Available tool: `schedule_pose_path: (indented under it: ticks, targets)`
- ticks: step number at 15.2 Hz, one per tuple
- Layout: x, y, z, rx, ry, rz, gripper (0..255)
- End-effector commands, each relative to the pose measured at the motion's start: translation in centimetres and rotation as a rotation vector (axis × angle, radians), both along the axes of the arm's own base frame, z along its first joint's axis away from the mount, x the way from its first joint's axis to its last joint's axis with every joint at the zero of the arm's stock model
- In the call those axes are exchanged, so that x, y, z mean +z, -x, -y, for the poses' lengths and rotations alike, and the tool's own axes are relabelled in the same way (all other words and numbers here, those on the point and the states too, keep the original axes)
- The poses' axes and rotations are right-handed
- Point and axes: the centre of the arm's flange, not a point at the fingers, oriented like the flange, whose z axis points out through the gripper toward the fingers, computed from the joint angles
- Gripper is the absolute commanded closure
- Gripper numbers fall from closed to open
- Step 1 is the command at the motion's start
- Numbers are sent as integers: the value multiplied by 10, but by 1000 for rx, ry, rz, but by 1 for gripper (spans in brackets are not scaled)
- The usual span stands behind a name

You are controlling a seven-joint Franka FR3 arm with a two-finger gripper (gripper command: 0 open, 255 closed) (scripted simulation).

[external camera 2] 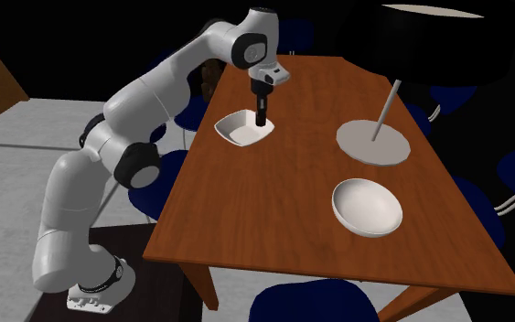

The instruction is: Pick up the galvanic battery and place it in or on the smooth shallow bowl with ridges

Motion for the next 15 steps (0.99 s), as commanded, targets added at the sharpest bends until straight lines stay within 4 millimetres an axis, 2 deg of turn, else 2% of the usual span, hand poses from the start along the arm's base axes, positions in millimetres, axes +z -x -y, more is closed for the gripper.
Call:
schedule_pose_path:
  ticks: [1,6,15]
  targets:
    - [1,17,-24,-1,0,0,255]
    - [-1,57,-79,-1,0,0,255]
    - [-48,57,-79,-1,0,0,255]
